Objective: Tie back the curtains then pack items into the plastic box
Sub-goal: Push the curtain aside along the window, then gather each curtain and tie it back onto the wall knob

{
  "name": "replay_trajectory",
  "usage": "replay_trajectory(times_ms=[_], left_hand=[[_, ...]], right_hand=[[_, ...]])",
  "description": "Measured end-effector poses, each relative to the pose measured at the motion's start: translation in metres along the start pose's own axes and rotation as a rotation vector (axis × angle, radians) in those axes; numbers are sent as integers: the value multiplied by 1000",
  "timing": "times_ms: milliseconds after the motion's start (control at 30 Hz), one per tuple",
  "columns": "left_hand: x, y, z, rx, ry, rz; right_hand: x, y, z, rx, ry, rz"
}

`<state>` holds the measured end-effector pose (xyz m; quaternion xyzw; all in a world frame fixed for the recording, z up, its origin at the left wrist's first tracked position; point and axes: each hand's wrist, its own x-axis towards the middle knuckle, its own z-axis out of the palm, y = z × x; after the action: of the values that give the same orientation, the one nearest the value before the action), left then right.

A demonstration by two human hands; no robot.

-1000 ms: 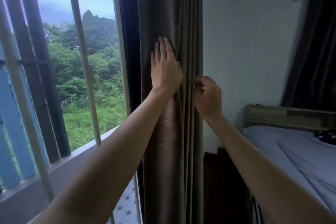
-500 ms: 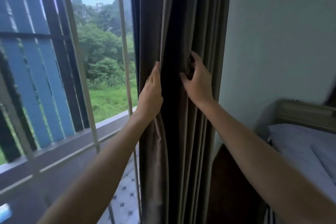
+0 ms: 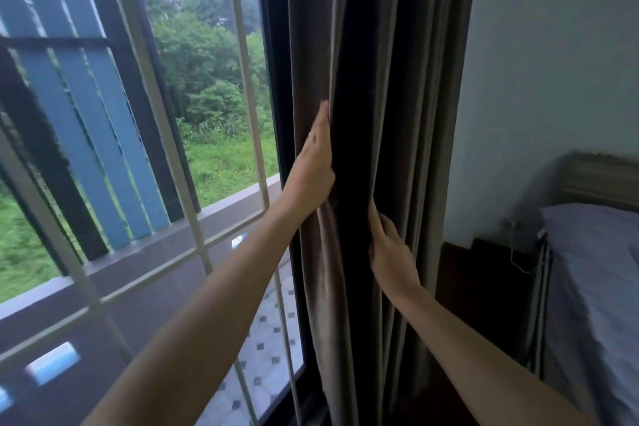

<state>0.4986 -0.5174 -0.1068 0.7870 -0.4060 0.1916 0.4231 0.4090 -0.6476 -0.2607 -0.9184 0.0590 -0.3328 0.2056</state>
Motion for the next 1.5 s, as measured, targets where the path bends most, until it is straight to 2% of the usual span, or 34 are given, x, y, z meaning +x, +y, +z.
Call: replay_trajectory(times_ms=[167, 433, 567, 767, 1000, 1067, 1167, 1267, 1367, 1500], left_hand=[[-13, -12, 1, -19, -56, -17], [-18, -12, -1, -33, -43, 51], [-20, -11, -3, -57, -25, 56], [-27, -1, 2, -189, 93, 68], [-25, -13, 9, -11, 88, 102], [-25, -18, 4, 40, 94, 92], [-22, -27, -1, 73, 100, 94], [-21, -28, -4, 68, 82, 74], [-22, -22, -6, 71, 57, 64], [-22, -20, -5, 47, 34, 64]], right_hand=[[-21, -8, 17, -158, -42, 95], [-36, -38, 36, -275, -110, 146], [-50, -47, 45, -286, -129, 144], [-60, -55, 58, -309, -153, 96], [-55, -58, 46, -190, -257, 63], [-40, -58, 24, -160, -84, 7], [4, -60, -21, -104, 342, -93], [67, -74, -77, -74, 613, -94], [120, -86, -116, -53, 703, -61], [143, -85, -124, 12, 558, 40]])
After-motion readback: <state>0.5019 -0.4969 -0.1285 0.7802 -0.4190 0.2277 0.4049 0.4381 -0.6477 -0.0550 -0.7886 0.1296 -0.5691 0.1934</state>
